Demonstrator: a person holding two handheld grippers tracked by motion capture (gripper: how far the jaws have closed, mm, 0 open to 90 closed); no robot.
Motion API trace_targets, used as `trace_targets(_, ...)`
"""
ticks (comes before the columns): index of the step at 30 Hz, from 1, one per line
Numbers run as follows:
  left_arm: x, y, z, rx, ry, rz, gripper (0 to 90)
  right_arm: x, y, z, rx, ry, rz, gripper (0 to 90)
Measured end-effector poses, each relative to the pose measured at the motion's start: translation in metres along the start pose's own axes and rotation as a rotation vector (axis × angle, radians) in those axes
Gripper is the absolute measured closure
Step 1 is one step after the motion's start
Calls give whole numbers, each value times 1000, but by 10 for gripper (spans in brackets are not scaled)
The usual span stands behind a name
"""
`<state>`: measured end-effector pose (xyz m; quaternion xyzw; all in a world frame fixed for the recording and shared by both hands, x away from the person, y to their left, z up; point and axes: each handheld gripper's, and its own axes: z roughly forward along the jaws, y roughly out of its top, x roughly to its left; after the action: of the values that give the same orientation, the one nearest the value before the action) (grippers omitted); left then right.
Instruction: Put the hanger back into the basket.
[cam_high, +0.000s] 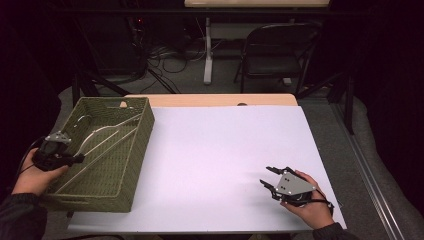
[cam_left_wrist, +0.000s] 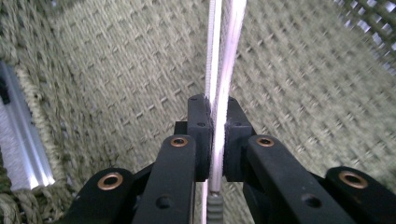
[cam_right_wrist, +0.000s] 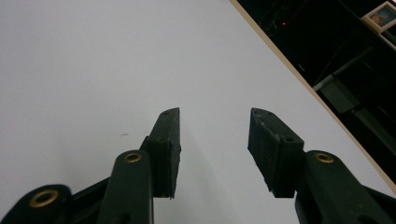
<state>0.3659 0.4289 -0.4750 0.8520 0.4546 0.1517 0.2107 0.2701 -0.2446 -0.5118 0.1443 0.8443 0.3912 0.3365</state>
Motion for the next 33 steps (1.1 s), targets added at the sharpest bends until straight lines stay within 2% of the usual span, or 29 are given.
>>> trace_targets(2, 1, -1, -1, -10, 2, -15, 819, 0, 0, 0, 1, 2, 0, 539)
trace_targets(4, 3, -2, -3, -20, -17, -41, 762, 0, 0, 1, 0, 3, 0, 538)
trace_targets(9, 4, -5, -9, -30, 0, -59, 598, 0, 0, 1, 0, 4, 1, 538)
trace_targets(11, 4, -6, -13, -41, -5, -47, 587, 0, 0, 1, 0, 3, 1, 538)
trace_targets(12, 4, -7, -15, -56, -16, -52, 558, 0, 0, 1, 1, 4, 3, 538)
trace_targets(15, -4, -7, -27, -98, -67, -34, 482, 0, 0, 0, 3, 7, 1, 537)
trace_targets(19, -18, -8, -45, -128, -132, -42, 485, 0, 1, -2, 21, 2, 0, 537)
trace_targets(21, -26, -9, -50, -113, -111, -34, 488, 0, 1, -2, 21, 2, 1, 535)
trace_targets(23, -34, -10, -54, -109, -100, -48, 480, 0, 1, 0, 3, 7, 6, 533)
trace_targets(25, -42, -10, -58, -122, -76, -53, 472, 1, 1, 1, -1, 5, 5, 532)
trace_targets(27, -51, -11, -62, -131, -59, -53, 463, 1, 2, 0, 23, 8, 7, 528)
trace_targets(29, -60, -11, -66, -140, -37, -52, 460, 1, 1, 1, -1, 12, 17, 523)
trace_targets(30, -65, -10, -68, -143, -28, -50, 456, 0, 1, 1, 4, 9, 17, 521)
trace_targets(33, -80, -9, -75, -163, -20, -51, 449, 0, 1, 1, 3, 21, 29, 508)
